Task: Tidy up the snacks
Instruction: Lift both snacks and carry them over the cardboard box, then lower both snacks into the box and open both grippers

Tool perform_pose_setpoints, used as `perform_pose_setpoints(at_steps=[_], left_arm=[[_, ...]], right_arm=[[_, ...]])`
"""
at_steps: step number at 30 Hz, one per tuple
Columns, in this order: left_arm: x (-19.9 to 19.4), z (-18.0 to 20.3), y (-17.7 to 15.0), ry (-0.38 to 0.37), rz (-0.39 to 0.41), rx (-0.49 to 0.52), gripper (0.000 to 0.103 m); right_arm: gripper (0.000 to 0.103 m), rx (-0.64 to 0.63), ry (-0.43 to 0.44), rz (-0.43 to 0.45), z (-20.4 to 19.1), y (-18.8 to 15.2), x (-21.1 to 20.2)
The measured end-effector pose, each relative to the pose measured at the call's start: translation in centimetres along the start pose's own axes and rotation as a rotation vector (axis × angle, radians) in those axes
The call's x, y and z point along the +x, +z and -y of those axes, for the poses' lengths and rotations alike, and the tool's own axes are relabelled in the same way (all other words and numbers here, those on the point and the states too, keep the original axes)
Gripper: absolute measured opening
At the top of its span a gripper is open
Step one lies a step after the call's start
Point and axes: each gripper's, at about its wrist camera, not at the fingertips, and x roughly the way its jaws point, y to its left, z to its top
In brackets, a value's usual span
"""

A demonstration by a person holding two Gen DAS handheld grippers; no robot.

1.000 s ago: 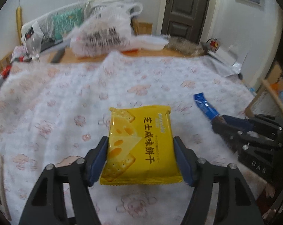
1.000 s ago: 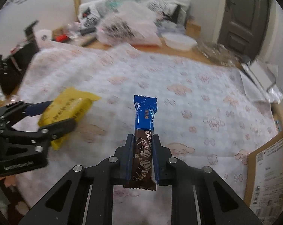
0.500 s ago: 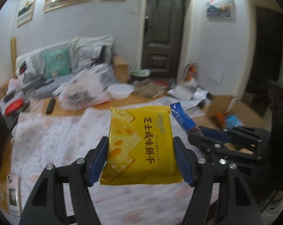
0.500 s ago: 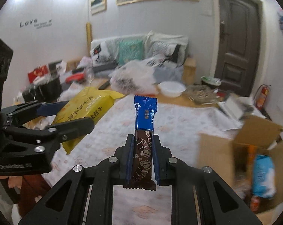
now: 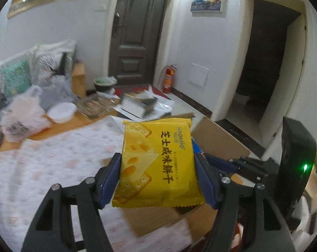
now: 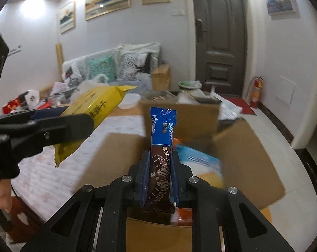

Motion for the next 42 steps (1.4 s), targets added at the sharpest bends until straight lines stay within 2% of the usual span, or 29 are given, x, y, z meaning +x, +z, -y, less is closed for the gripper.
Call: perform_pose_setpoints(at_steps=[7, 11, 14, 24, 35, 36, 37, 38, 42], left_arm=[[6.2, 1.5, 0.4, -0.049, -0.102, -0.025, 0.065], [8.0, 1.8, 0.5, -0.068, -0.134, -0.030, 0.065], [8.9, 1.9, 0.2, -0.077, -0.155, -0.031, 0.065], [9.1, 1.6, -0.3, -0.081, -0.189, -0.052, 0.066], [7.6, 0.6, -0.3, -0.059, -0.157, -0.044, 0.070], [7.7, 0.5, -0.4, -0.060, -0.164, -0.043, 0.067], [7.9, 0.5, -0.5, -0.059, -0.171, -0.038, 0.055], [8.0, 0.4, -0.6, -0.052, -0.176, -0.030, 0.051], [8.3, -0.2, -0.8, -0.066, -0.173, -0.050, 0.050]], right_arm=[[0.015, 0.015, -0.024, -0.021, 3.5, -0.7, 1.7], [0.015, 0.012, -0.042, -0.029, 4.4, -0.8, 2.4], [0.015, 0.026, -0.015, -0.033, 5.0, -0.8, 2.6], [0.015, 0.021, -0.016, -0.036, 4.7, -0.8, 2.3], [0.015, 0.014, -0.047, -0.024, 3.5, -0.3, 1.4], [0.015, 0.014, -0.049, -0.024, 3.5, -0.3, 1.4], [0.015, 0.013, -0.053, -0.024, 3.4, -0.3, 1.4], [0.015, 0.013, -0.057, -0.024, 3.4, -0.3, 1.3], [0.015, 0.016, -0.072, -0.022, 3.6, -0.2, 1.1]])
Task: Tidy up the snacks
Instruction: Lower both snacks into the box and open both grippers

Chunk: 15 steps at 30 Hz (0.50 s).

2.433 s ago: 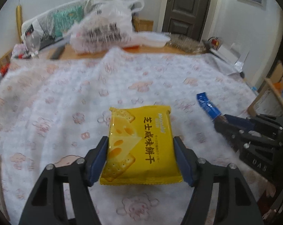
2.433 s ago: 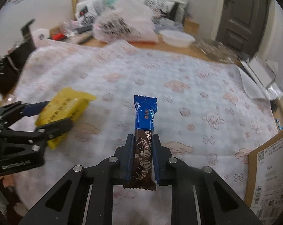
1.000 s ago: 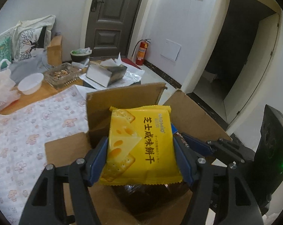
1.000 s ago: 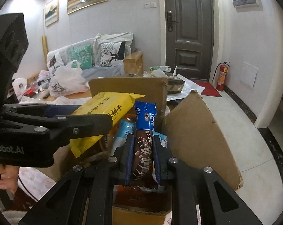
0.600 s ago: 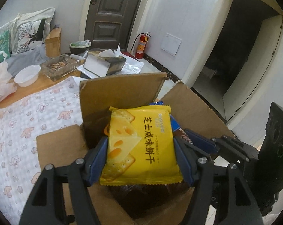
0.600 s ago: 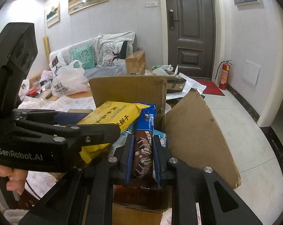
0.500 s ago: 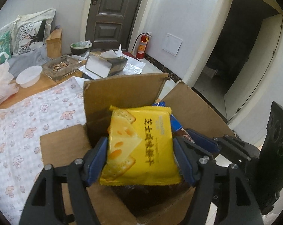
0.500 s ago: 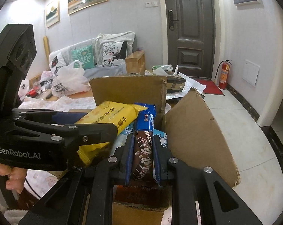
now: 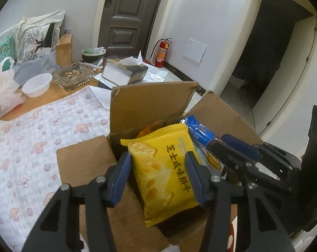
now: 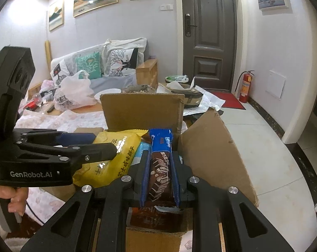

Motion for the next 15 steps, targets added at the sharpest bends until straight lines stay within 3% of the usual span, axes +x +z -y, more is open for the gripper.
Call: perform_pose_setpoints(at_steps=[7, 12, 15], left_arm=[[0.7, 0.1, -0.1, 0.011, 0.002, 0.012, 0.051], [0.7, 0.0, 0.2, 0.024, -0.009, 0.002, 0.051], [0.7, -0.3, 0.3, 0.004, -0.016, -0.015, 0.053]], right_arm=[[0.015, -0.009, -0.005, -0.015, -0.1, 0.3, 0.6], [0.015, 0.016, -0.008, -0.076, 0.4, 0.2, 2.1], [0.019, 0.031, -0.001, -0.080, 0.6, 0.0, 2.1]])
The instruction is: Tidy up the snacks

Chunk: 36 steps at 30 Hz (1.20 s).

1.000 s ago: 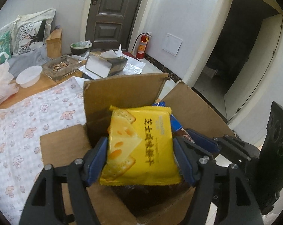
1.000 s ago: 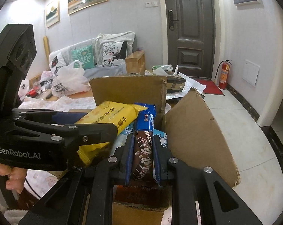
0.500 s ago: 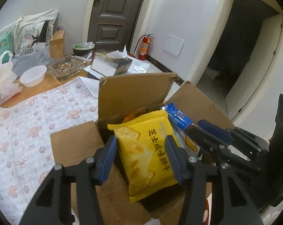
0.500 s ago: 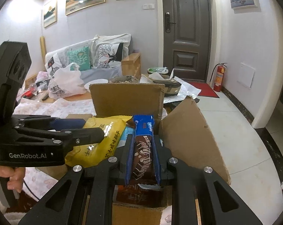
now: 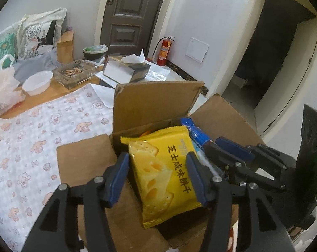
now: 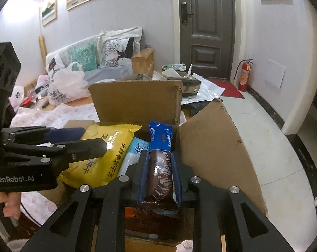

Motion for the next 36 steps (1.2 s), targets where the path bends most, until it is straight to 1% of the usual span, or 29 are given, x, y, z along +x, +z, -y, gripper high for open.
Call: perform_pose_setpoints(at_steps=[2, 3, 9, 11, 12, 13, 14, 15, 16, 18, 20, 21, 23, 24, 26, 27, 29, 31, 36], left_arm=[[-0.2, -0.2, 0.1, -0.008, 0.009, -0.005, 0.053], [-0.4, -0.3, 0.2, -0.008, 0.015, -0.007, 0.053], [-1.3, -0.7, 0.5, 0.003, 0.037, -0.008, 0.057], [-2.5, -0.9, 0.6, 0.014, 0.066, -0.005, 0.063], [-3.3, -0.9, 0.6, 0.024, 0.092, 0.010, 0.069], [-4.1, -0.8, 0.5, 0.037, 0.115, 0.021, 0.075], [-5.1, -0.8, 0.4, 0.057, 0.143, 0.033, 0.078], [-6.0, -0.8, 0.3, 0.074, 0.164, 0.038, 0.085], [-7.1, -0.8, 0.1, 0.100, 0.193, 0.040, 0.090], [-9.3, -0.8, -0.5, 0.153, 0.245, 0.050, 0.092], [-11.2, -0.9, -1.2, 0.208, 0.286, 0.053, 0.099], [-12.0, -0.9, -1.5, 0.231, 0.307, 0.052, 0.102], [-13.8, -1.2, -2.6, 0.282, 0.355, 0.041, 0.102], [-14.4, -1.4, -3.1, 0.309, 0.369, 0.030, 0.102], [-15.5, -1.9, -4.3, 0.379, 0.384, -0.004, 0.102], [-15.7, -2.1, -4.6, 0.395, 0.389, -0.014, 0.102], [-15.9, -2.7, -5.5, 0.399, 0.391, -0.020, 0.102], [-15.9, -3.3, -6.2, 0.393, 0.380, -0.031, 0.102], [-15.9, -3.9, -7.3, 0.391, 0.386, -0.036, 0.102]], right_arm=[[0.028, 0.001, -0.003, 0.016, 0.0, 0.1, -0.5], [0.030, 0.001, -0.008, 0.022, 0.1, 0.1, -0.6], [0.031, 0.005, -0.009, 0.033, 0.0, 0.2, -1.2], [0.031, 0.012, 0.007, 0.045, 0.0, 0.3, -1.6], [0.032, 0.013, 0.025, 0.055, -0.1, 0.4, -1.9], [0.037, 0.011, 0.046, 0.071, -0.3, 0.5, -2.4], [0.046, 0.008, 0.056, 0.084, -0.4, 0.5, -2.8], [0.050, 0.001, 0.068, 0.107, -0.7, 0.7, -3.4], [0.056, -0.010, 0.080, 0.135, -1.0, 0.8, -4.2], [0.060, -0.034, 0.106, 0.179, -1.7, 0.9, -5.3], [0.072, -0.060, 0.155, 0.240, -2.6, 0.9, -6.7], [0.076, -0.065, 0.172, 0.266, -2.9, 1.0, -7.3], [0.089, -0.077, 0.205, 0.321, -3.5, 0.8, -8.5], [0.091, -0.083, 0.218, 0.348, -3.9, 0.7, -9.1], [0.100, -0.088, 0.236, 0.388, -4.5, 0.5, -10.0], [0.103, -0.090, 0.245, 0.405, -4.9, 0.4, -10.4], [0.103, -0.102, 0.249, 0.414, -5.8, 0.0, -10.6], [0.103, -0.121, 0.234, 0.397, -6.6, -0.6, -10.4], [0.103, -0.129, 0.206, 0.368, -7.6, -1.6, -9.9]])
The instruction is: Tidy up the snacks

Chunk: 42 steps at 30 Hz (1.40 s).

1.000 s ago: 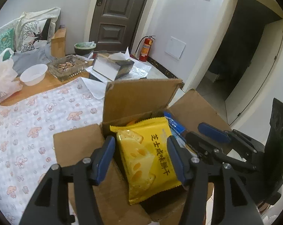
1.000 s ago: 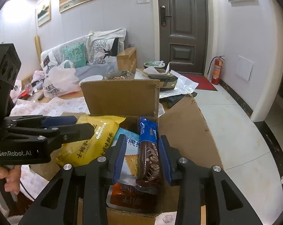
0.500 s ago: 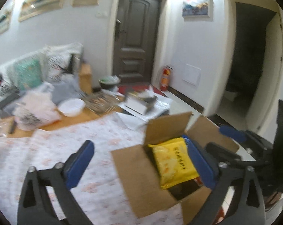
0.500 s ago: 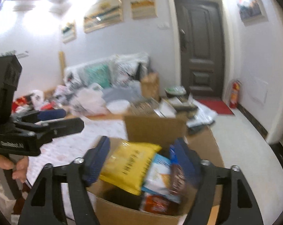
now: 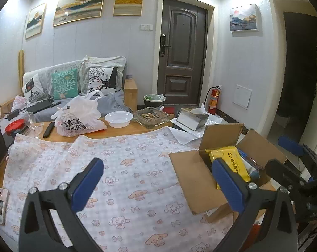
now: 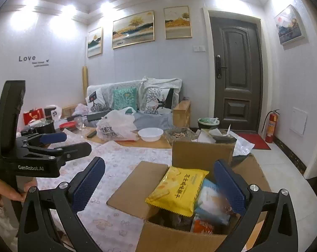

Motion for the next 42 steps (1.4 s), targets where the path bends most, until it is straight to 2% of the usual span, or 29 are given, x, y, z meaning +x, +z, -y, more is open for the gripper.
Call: perform_pose_setpoints(at_steps=[42], left_arm=[[-1.1, 0.3, 0.1, -0.006, 0.037, 0.001, 0.102]], right_arm=[[0.103, 0.014, -0.012, -0.004, 0.1, -0.1, -0.6]])
